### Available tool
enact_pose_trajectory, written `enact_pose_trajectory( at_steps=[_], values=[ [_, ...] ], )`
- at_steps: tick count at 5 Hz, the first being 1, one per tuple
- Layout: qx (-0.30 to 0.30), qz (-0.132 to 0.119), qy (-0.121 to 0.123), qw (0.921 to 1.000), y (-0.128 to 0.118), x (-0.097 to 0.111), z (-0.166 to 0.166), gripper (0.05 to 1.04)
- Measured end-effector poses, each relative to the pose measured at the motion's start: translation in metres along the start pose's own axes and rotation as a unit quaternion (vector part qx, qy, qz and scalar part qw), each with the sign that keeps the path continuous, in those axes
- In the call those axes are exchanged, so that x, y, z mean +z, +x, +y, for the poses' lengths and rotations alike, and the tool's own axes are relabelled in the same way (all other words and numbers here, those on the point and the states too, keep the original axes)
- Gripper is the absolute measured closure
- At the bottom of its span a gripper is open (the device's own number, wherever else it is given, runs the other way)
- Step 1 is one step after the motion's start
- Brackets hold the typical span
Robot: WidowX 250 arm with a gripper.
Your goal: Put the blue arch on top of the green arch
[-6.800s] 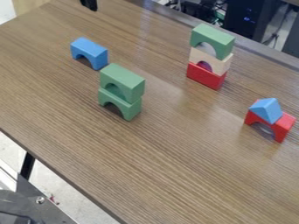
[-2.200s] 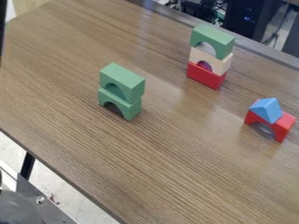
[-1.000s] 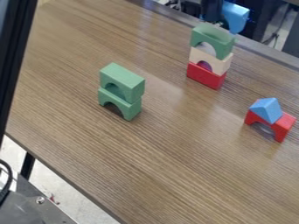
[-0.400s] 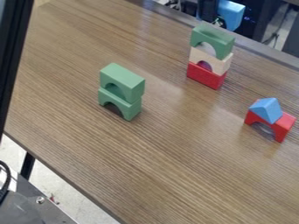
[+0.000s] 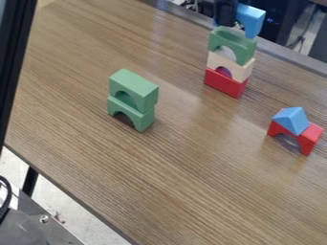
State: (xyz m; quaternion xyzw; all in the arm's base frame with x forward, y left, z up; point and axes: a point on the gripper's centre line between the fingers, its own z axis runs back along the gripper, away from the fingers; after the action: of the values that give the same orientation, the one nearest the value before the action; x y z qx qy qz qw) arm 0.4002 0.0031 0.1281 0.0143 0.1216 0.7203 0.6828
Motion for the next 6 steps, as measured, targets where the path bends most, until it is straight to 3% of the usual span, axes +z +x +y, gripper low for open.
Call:
enact_pose_trajectory(
  at_steps=[5,6],
  values=[
    [-0.006,0.002,-0.002,1.0,-0.0002,-0.0083,-0.002,0.474],
    [-0.008,0.006,-0.002,0.9999,-0.0012,-0.0102,-0.0023,0.427]
  ],
)
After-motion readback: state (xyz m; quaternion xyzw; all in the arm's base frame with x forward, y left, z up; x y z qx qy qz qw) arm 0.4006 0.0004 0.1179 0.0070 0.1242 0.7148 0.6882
